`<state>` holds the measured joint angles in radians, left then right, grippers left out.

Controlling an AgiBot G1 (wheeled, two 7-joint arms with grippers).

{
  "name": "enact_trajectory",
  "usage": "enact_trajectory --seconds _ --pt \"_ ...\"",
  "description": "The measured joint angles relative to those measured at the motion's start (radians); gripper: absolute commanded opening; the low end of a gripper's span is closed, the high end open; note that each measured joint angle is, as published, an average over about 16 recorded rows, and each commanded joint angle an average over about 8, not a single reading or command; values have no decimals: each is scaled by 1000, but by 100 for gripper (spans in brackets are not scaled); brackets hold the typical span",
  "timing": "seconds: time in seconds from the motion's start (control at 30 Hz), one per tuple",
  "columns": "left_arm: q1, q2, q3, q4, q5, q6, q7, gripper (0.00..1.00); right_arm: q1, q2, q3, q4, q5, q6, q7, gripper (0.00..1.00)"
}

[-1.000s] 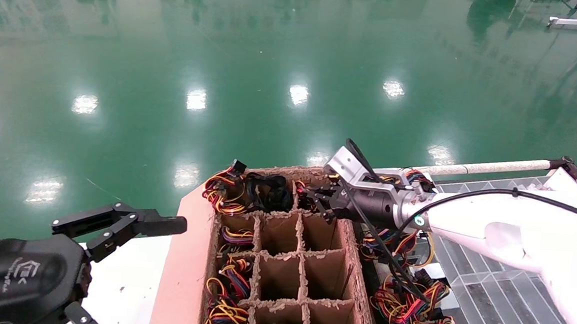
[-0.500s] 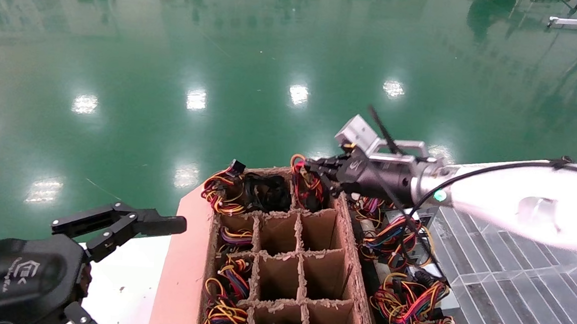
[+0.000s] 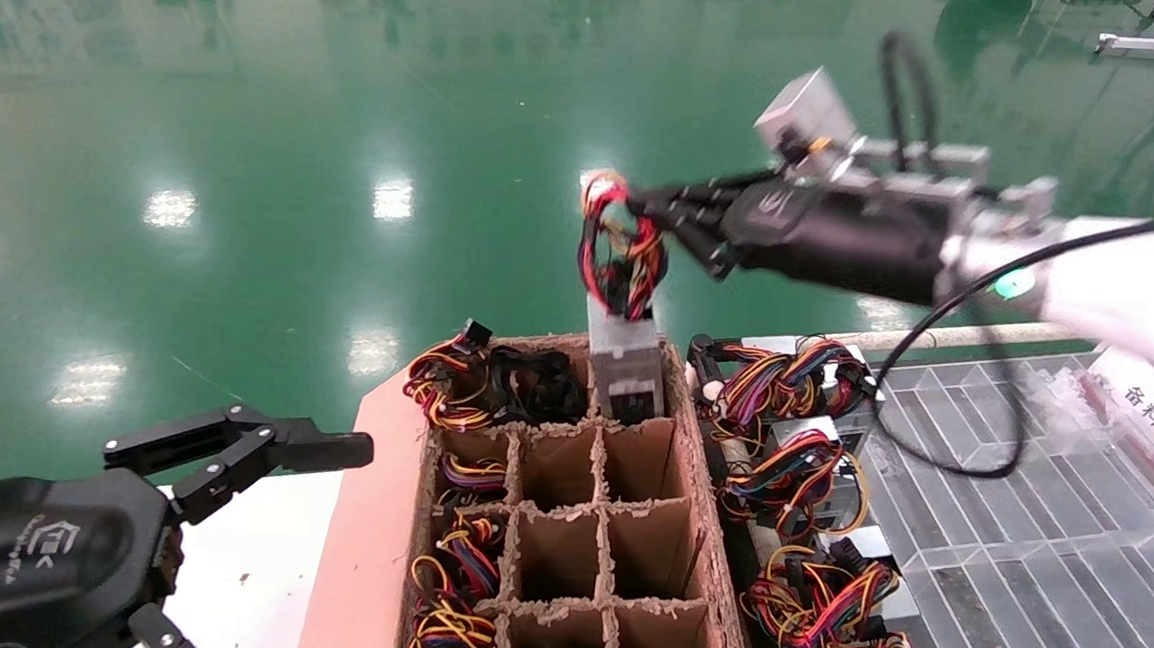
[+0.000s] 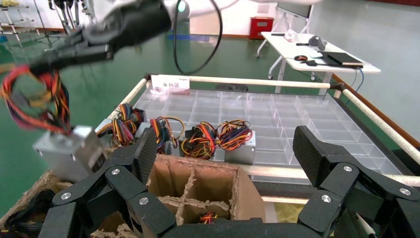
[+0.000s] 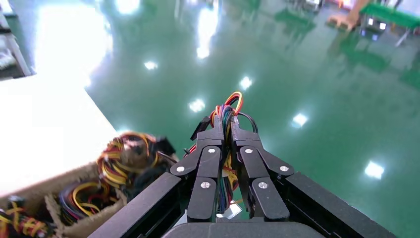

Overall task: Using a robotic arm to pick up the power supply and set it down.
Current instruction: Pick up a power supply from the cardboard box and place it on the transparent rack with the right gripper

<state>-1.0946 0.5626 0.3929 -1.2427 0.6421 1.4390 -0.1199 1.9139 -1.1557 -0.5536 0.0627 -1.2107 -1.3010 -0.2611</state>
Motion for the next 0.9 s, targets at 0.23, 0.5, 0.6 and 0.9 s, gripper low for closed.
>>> enact_trajectory --seconds 0.23,0.5,0.6,0.9 --pt "0 0 0 0 0 0 0 100 69 64 15 8 24 -133 2 0" --pt "0 0 0 0 0 0 0 100 137 158 15 22 26 -241 3 0" --pt "0 0 0 0 0 0 0 100 160 205 9 38 20 -261 10 0" --pt "0 0 0 0 0 0 0 100 204 371 -29 130 -3 -288 69 0"
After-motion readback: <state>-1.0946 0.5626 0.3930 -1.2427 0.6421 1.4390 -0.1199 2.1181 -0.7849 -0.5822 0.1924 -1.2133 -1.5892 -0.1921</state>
